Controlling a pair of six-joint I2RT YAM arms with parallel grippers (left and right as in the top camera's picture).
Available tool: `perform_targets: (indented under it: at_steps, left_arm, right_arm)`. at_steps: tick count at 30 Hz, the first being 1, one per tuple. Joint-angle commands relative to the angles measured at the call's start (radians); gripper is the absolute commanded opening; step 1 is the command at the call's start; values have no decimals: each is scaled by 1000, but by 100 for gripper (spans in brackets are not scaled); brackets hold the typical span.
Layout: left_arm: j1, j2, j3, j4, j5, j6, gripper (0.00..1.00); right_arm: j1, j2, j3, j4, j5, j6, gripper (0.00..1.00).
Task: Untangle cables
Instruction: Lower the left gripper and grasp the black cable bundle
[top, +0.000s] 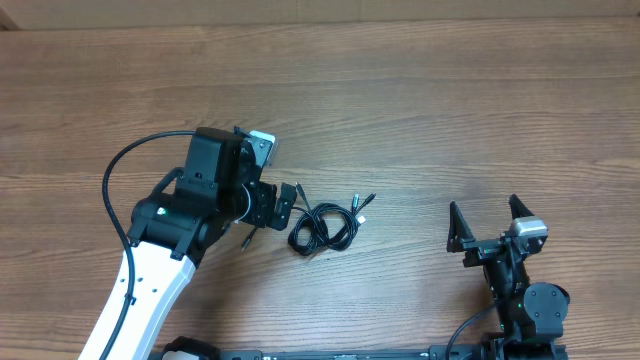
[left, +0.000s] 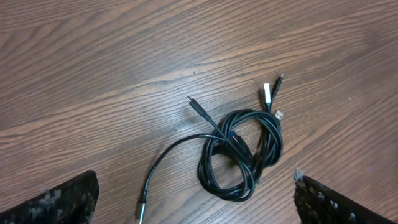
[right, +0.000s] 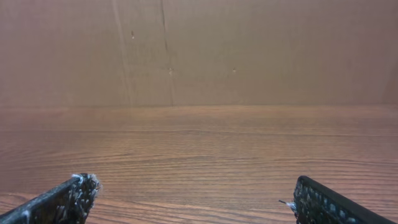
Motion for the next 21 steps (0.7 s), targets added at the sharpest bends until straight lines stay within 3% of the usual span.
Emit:
perform_targets:
  at_steps: [1, 21]
  left_arm:
    - [-16, 6, 27, 5, 30, 23, 100]
    - [-48, 6, 27, 4, 30, 23, 100]
  right_arm:
    - [4, -8, -11, 5, 10, 3, 100]
    - [4, -8, -11, 5, 10, 3, 100]
